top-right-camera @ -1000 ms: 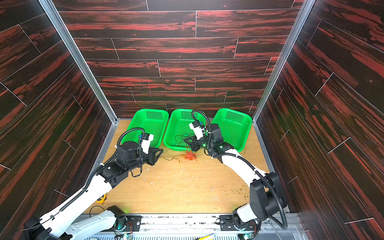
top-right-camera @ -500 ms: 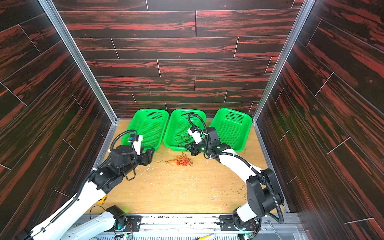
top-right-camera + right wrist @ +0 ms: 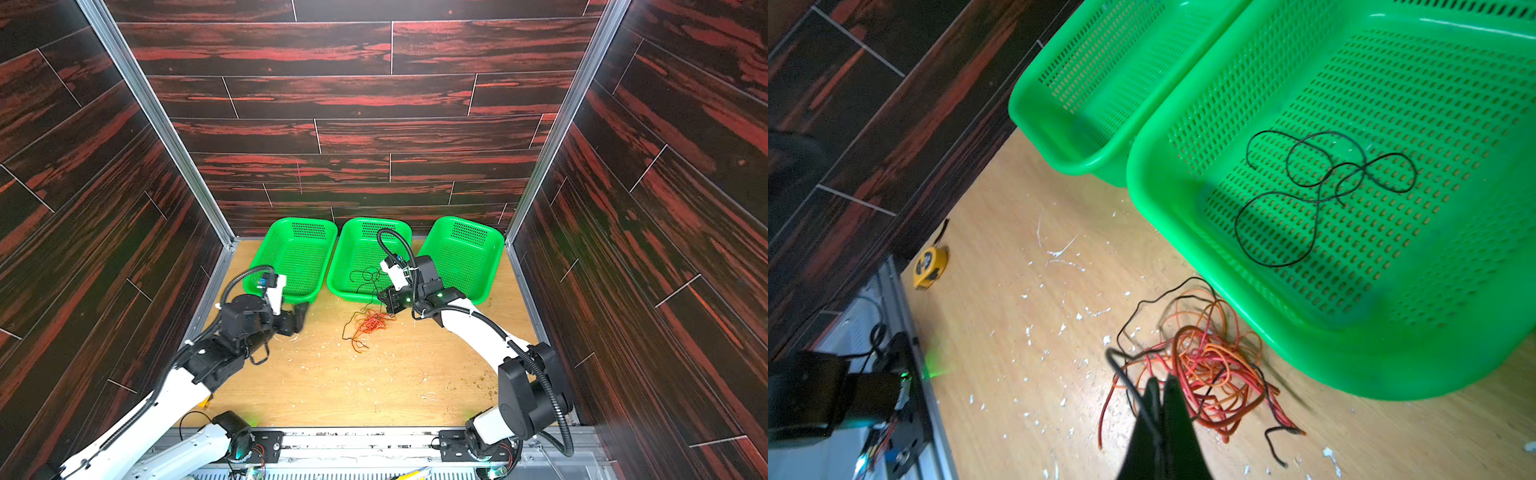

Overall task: Untangle the cables
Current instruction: 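Move the left gripper to the bundle while the right gripper holds the black wire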

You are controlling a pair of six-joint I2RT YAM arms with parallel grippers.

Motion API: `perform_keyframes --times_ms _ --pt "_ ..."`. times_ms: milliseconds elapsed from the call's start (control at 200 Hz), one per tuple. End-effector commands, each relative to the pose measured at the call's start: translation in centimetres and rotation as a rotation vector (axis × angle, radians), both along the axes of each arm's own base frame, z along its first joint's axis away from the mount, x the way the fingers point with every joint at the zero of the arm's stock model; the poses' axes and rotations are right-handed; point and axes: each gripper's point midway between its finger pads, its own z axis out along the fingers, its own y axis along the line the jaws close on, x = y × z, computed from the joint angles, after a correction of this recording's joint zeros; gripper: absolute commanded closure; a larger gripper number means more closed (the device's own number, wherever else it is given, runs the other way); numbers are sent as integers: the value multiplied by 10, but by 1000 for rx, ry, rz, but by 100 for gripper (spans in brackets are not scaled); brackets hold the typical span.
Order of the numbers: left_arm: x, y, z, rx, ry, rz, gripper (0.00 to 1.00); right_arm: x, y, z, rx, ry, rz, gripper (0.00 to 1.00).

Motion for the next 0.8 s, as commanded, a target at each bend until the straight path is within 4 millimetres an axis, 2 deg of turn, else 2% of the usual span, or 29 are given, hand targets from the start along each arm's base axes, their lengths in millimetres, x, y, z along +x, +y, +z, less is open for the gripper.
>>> perform_keyframes --times_ms 0,100,271,386,586,797 --pt "-1 -50 7 -114 -35 -225 1 -9 6 19 29 -20 58 100" --pt "3 -76 2 -121 -51 -325 1 -13 8 19 33 -25 85 100" --pt "14 -107 -8 -146 -82 -430 4 -19 11 22 40 -42 123 100" --pt "23 -123 -24 -130 -97 -456 4 -22 13 26 48 -57 146 100" --pt "45 -122 -59 -82 -60 -372 5 -32 15 45 73 -106 183 100" --pt "61 -128 -62 -144 -69 -321 7 -45 18 49 49 -116 230 100"
